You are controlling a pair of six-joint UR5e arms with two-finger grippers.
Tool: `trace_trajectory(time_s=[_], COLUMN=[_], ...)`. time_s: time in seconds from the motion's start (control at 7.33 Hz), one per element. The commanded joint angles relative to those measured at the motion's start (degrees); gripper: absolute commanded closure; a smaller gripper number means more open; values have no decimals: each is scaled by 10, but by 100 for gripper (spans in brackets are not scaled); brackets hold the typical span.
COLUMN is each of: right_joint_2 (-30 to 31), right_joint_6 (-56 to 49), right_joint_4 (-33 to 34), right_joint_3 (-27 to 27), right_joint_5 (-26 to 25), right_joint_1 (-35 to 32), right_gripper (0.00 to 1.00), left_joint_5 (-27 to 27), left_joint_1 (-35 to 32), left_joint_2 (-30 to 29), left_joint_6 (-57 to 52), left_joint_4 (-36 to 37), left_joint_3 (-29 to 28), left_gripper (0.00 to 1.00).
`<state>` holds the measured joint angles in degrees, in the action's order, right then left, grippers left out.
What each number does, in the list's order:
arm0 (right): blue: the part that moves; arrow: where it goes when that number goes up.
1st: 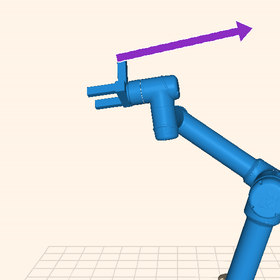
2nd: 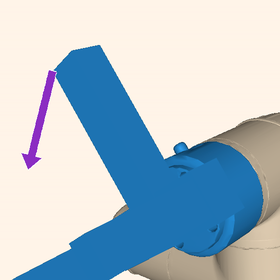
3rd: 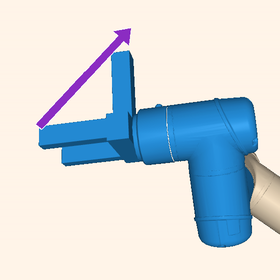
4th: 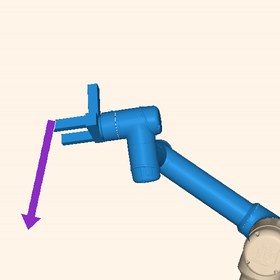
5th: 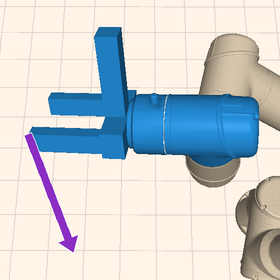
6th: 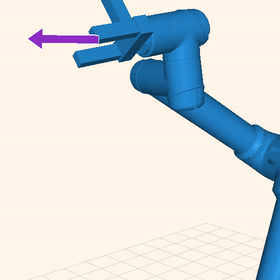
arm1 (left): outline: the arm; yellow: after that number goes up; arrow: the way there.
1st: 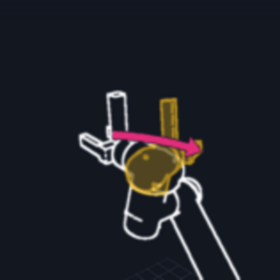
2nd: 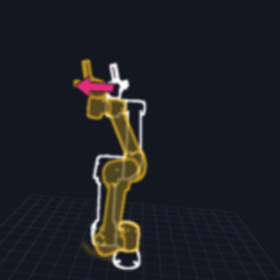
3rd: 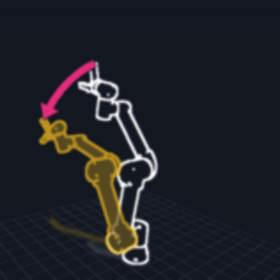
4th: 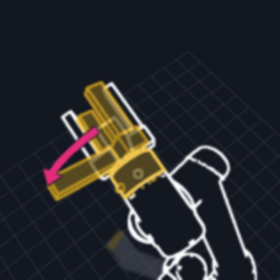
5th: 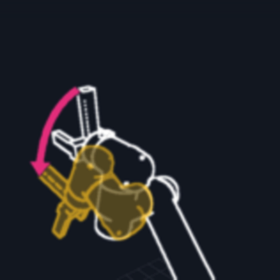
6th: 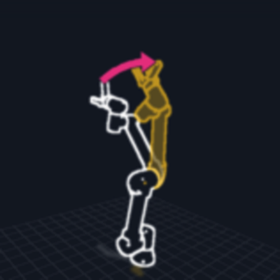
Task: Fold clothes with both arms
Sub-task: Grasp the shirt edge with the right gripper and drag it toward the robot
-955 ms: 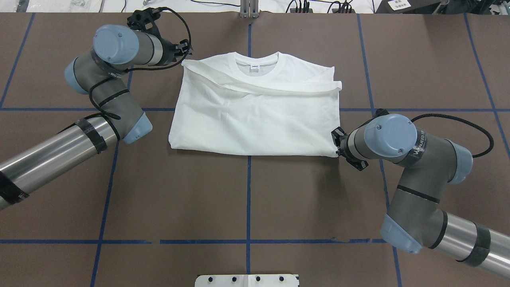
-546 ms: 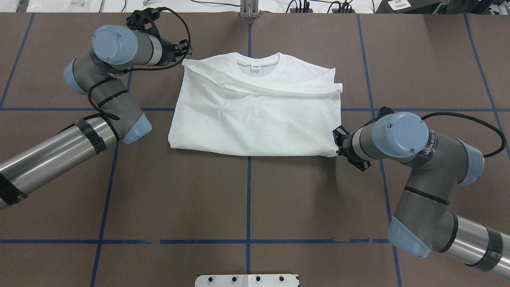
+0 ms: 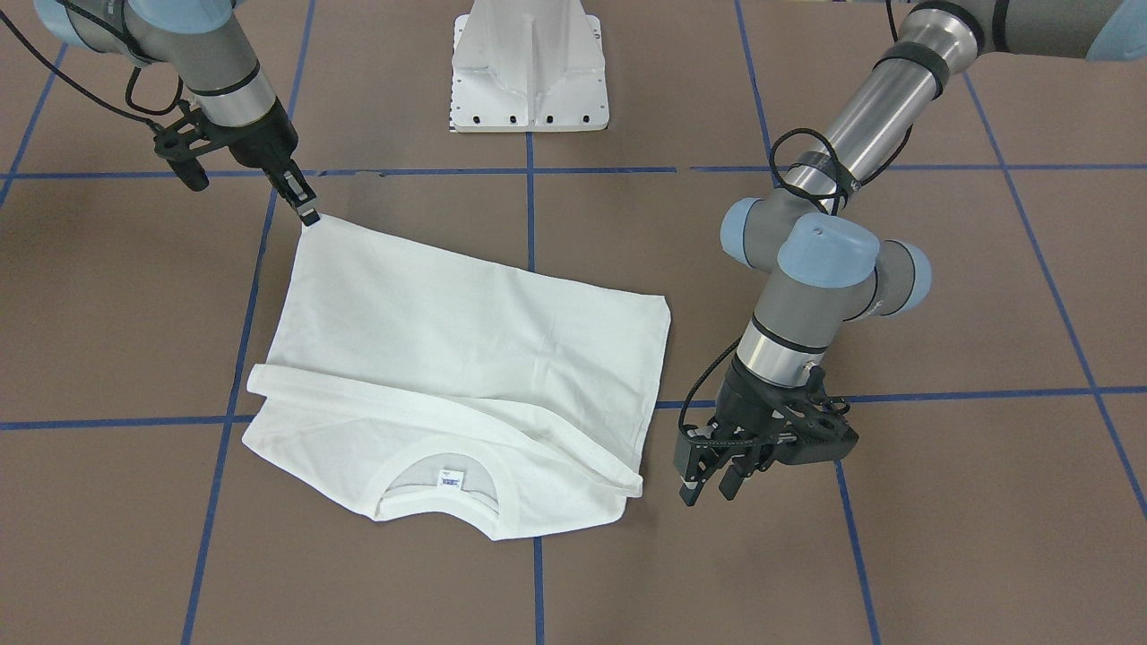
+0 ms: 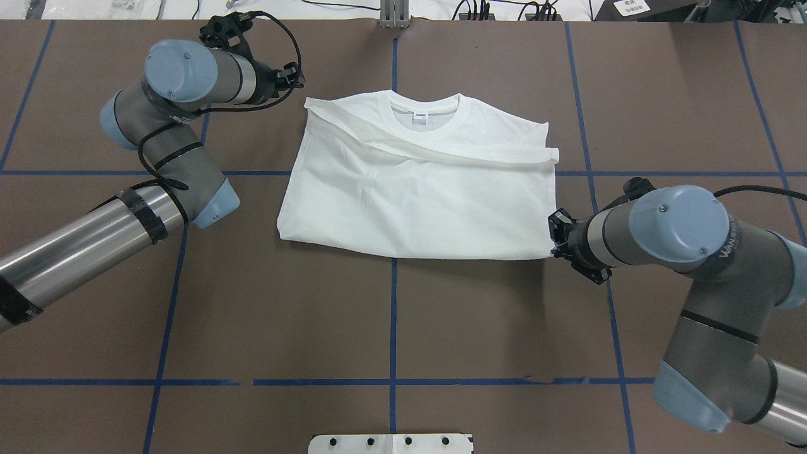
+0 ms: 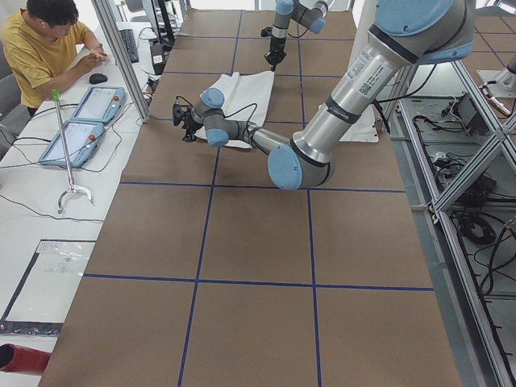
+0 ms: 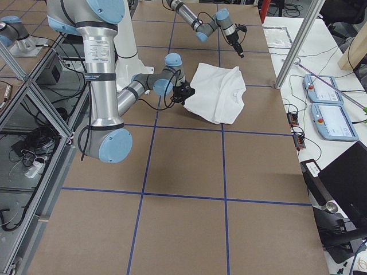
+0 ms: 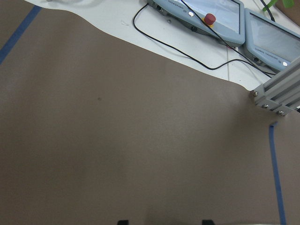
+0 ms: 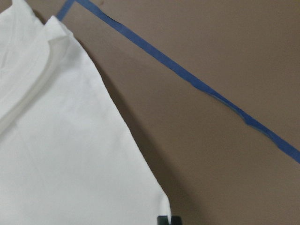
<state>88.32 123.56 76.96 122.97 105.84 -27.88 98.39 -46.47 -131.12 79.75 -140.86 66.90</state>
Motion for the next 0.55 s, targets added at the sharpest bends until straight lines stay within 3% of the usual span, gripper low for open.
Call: trace_trajectory(time_s=[0.0,0.14,0.27,0.41], right_joint_2=[72,77,76,74], right_joint_6=[-1,0,1,15], right_joint_4=[-1,-1,-1,-1], right_joint_3=[69,82,95,101], right_joint_5=[40,106,147,148], right_joint_1=[79,106,132,166], right_gripper=[100,100,100,100], left_joint_5=[18,68,84,87], left_joint_1=[8,13,21,64], left_joint_2=[51,79,104,157], left_joint_6=[12,58,104,129], left_joint_4=[24,52,58,79], left_joint_3=[101,151,203,274], left_gripper=[39,39,39,34])
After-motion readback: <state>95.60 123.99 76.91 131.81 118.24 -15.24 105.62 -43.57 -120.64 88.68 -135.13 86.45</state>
